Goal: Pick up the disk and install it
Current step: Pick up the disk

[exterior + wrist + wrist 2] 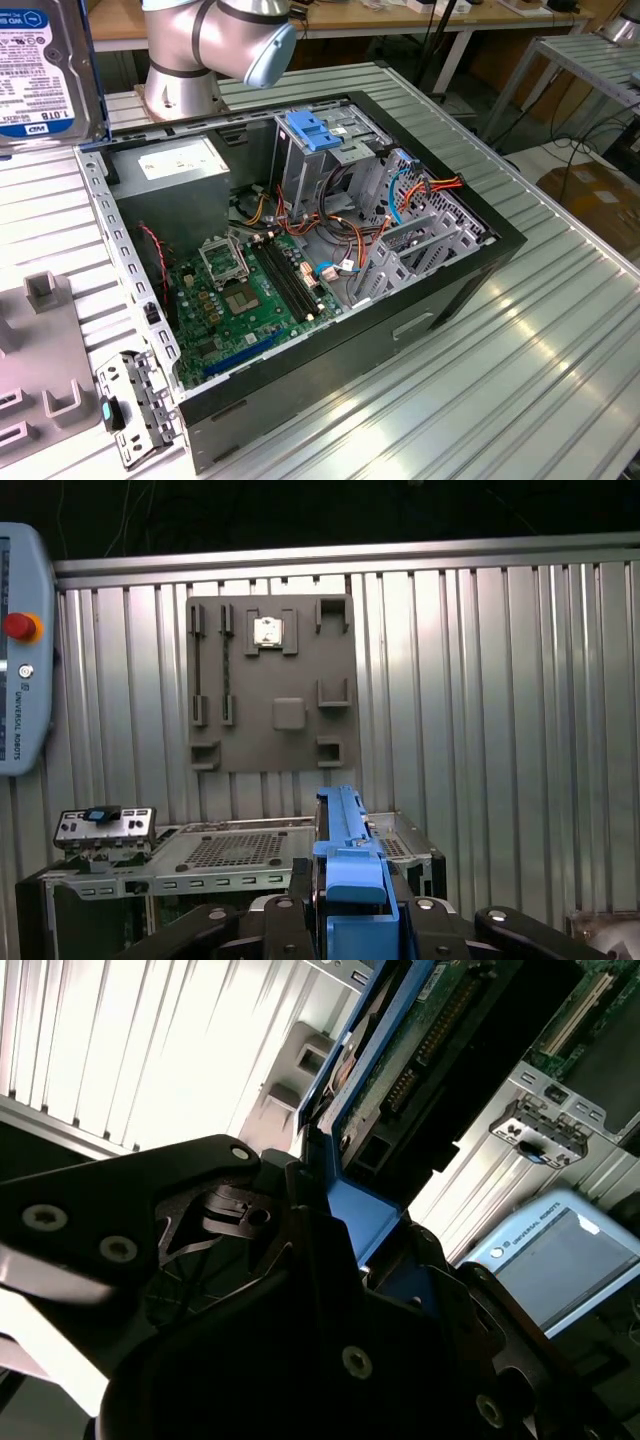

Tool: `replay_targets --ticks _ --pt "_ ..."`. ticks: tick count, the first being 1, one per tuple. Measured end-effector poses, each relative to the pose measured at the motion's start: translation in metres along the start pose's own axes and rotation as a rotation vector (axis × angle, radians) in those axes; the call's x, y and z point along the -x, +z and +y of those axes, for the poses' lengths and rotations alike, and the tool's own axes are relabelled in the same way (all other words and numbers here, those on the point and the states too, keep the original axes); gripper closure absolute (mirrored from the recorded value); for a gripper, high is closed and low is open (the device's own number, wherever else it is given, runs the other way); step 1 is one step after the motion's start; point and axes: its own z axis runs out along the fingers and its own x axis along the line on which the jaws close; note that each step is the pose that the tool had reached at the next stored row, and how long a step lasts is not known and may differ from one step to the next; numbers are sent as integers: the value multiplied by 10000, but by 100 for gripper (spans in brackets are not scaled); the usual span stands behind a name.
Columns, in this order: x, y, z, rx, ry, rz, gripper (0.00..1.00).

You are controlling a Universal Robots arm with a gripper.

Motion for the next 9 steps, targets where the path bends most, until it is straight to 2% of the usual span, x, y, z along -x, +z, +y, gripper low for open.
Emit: replay_targets --ticks 9 --pt "5 1 -157 -1 -1 0 63"
